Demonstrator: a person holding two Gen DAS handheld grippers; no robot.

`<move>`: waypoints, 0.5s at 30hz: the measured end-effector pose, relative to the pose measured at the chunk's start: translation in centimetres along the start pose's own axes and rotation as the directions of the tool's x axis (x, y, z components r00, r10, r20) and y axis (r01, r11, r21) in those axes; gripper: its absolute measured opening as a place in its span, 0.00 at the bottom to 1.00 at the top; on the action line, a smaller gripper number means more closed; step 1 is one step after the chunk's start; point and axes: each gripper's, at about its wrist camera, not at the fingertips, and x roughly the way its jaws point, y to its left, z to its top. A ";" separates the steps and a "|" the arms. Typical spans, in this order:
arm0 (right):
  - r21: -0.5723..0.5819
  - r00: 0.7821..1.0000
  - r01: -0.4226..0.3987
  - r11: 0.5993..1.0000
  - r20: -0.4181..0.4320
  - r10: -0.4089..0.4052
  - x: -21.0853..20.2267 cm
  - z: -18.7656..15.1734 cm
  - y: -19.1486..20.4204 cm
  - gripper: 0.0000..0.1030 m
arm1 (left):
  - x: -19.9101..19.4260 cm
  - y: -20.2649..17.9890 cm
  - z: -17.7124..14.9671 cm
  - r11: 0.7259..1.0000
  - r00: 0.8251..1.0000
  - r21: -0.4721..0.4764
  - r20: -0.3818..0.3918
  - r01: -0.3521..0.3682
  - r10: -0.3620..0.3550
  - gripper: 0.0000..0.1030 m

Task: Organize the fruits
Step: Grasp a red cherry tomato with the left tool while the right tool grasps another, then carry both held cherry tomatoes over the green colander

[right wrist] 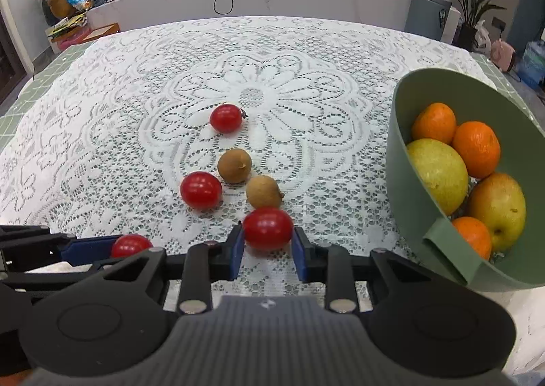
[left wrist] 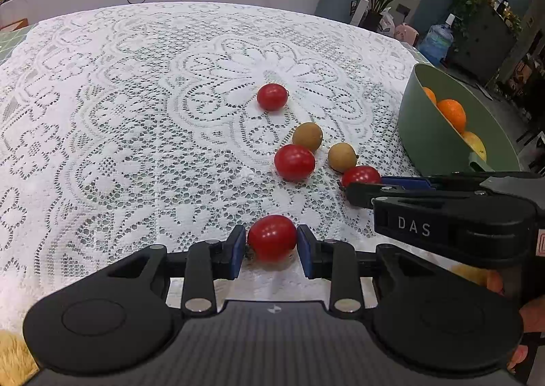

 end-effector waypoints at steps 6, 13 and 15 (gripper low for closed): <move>-0.012 0.999 0.018 1.000 0.044 -0.018 -1.3 -0.3 0.2 0.26 | -0.6 0.4 -0.1 1.000 1.000 -0.019 0.023 0.011 -0.011 0.35; -0.018 0.990 -0.002 1.000 0.140 0.005 -4.3 -1.1 0.0 0.25 | -1.9 0.2 -0.1 0.999 0.997 -0.020 0.072 0.044 -0.043 0.35; -0.019 0.986 -0.013 1.000 0.169 0.016 -5.3 -1.4 -0.1 0.25 | -2.3 0.0 0.1 0.999 0.995 -0.018 0.087 0.051 -0.049 0.35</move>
